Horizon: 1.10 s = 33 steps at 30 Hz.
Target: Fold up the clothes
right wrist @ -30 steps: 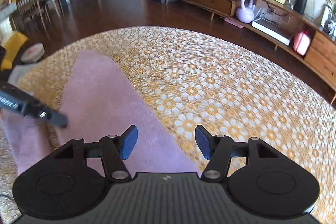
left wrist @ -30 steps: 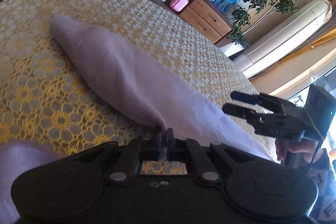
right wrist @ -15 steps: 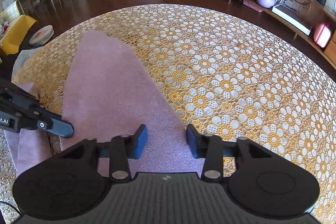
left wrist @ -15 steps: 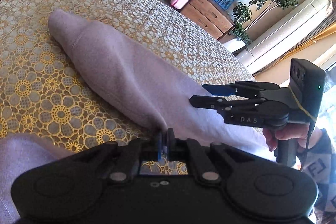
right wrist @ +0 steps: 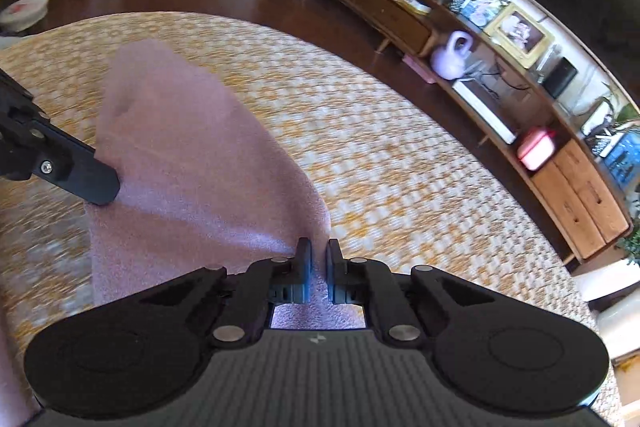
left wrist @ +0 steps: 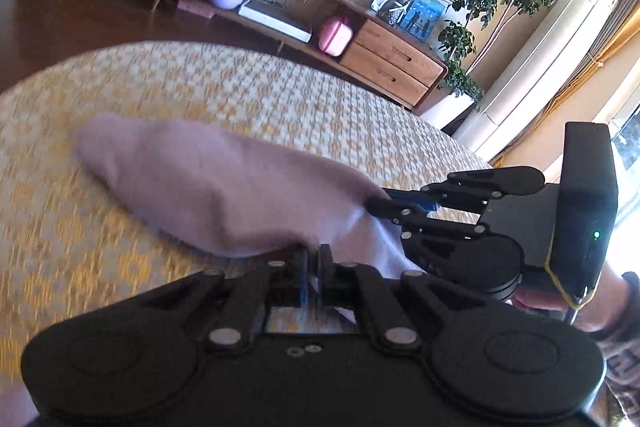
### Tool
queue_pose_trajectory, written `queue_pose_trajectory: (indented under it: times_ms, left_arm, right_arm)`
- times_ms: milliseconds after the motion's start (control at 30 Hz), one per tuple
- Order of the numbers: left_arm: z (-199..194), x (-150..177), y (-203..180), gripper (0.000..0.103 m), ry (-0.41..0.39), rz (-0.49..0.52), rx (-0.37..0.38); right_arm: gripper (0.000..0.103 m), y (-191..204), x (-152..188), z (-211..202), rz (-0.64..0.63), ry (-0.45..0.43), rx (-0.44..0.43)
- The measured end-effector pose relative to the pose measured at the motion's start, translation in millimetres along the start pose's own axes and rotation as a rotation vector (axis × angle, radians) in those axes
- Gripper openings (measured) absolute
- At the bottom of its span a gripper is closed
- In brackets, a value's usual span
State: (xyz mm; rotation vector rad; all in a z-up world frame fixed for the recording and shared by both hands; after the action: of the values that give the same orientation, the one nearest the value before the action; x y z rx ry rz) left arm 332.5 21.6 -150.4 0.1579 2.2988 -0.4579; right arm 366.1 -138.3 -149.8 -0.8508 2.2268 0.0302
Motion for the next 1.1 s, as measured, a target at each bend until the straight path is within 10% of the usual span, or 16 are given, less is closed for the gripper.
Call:
queue_pose_trajectory:
  times_ms: [467,633,700,1100]
  left_arm:
    - [30,-17,-1,0.103,0.017,0.117,-0.084]
    - [3,-26,16,0.103,-0.024,0.153,-0.095]
    - [-7,-38,25,0.103,-0.06,0.153,-0.127]
    - [58,-39,25,0.103,0.061,0.317,-0.194]
  right_arm:
    - [0.008,-51,-17,34,0.159,0.001,-0.029]
    - [0.033,-73,-5,-10,0.273,-0.011,-0.101]
    - [0.06,-80,9,-33,0.275,-0.016,-0.091]
    - [0.06,-140,154,-157,0.464,0.212,0.12]
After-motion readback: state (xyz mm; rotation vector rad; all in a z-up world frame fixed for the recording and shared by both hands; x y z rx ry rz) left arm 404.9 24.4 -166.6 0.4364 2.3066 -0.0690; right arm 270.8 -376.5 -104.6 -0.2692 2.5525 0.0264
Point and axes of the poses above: each gripper's, at about its wrist camera, not at the fingertips, and z roughly the way its jaws point, y to its left, x to its underside, the point moved 1 cm from there along z, roughly the way its jaws point, and after that the axes turned 12 degrees about z, right-handed, at the moved point
